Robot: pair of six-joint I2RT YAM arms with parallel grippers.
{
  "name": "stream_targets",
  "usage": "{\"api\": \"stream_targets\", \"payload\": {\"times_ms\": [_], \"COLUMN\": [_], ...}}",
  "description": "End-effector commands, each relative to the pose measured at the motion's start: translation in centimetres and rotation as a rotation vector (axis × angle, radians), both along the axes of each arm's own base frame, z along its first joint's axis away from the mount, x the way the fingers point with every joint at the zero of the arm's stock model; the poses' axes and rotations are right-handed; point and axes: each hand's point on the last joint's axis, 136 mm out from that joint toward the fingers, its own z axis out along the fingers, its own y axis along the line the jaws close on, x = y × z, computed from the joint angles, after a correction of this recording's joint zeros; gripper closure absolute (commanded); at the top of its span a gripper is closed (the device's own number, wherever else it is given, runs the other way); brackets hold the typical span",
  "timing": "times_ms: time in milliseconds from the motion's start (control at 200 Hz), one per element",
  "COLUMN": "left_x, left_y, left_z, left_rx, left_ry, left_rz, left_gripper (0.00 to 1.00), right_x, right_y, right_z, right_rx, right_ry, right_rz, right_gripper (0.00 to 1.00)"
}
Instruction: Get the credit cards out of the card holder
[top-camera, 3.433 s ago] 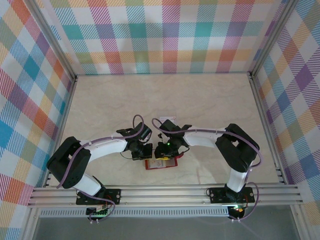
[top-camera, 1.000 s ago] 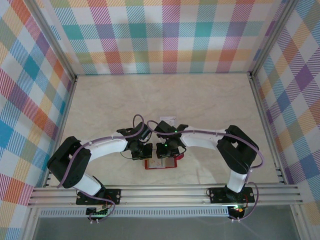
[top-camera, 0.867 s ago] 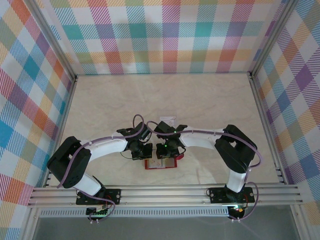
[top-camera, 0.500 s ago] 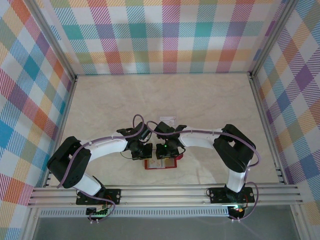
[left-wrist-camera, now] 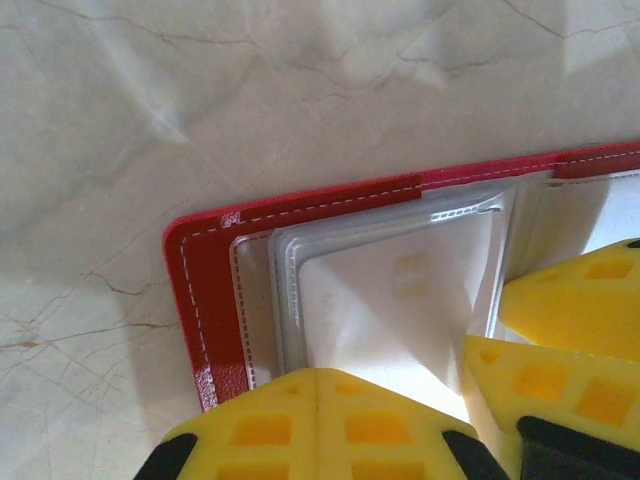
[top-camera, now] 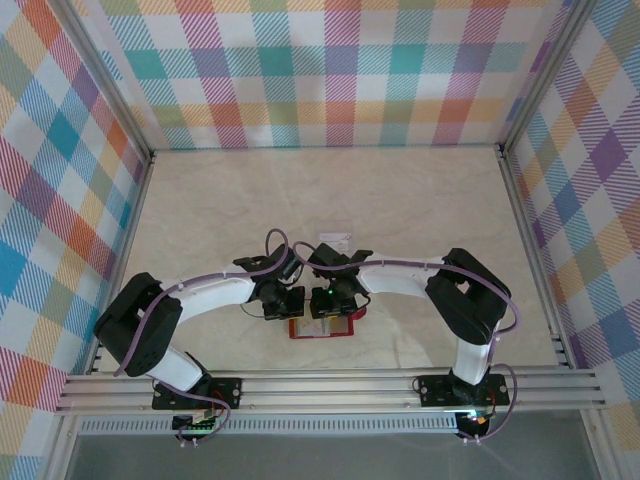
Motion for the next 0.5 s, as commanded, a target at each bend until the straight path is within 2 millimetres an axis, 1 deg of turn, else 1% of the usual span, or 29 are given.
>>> {"api": "stream_targets", "payload": {"times_ms": [0,120,215,340,495], "left_x": [-0.8,-0.8,-0.9,-0.9,-0.9], "left_y": [1.3,1.7,2.1,2.4,2.5], "left_z": [-0.9,-0.8,-0.8,-0.8,-1.1], "left_rx": [0.069,0.089,0.101,0.117,0.128], "left_ry": [0.013,0.006,0.002,0.002,0.008], "left_rz": [-0.013,-0.013,-0.011,-0.009,-0.014], "left_gripper": [0.97,0.96,0.96,0.96,0.96], "right_x": [-0.2,-0.2,-0.1,0.4,0.7], "right_y": [-0.8,-1.5,-1.8,-2.4,-2.3], "right_z": [-1.6,-1.9,-1.6,-0.4,1.2], "right_rx": [-0.068,-0.101,-0.113,-0.124,-0.094], "right_ry": [0.012,0.01,-0.006,-0.044,-0.072], "right_rz": [-0.012,-0.016,-0.018,-0.027,-0.029], "right_gripper": [0.75,0.78,0.81,0.83,0.84]}}
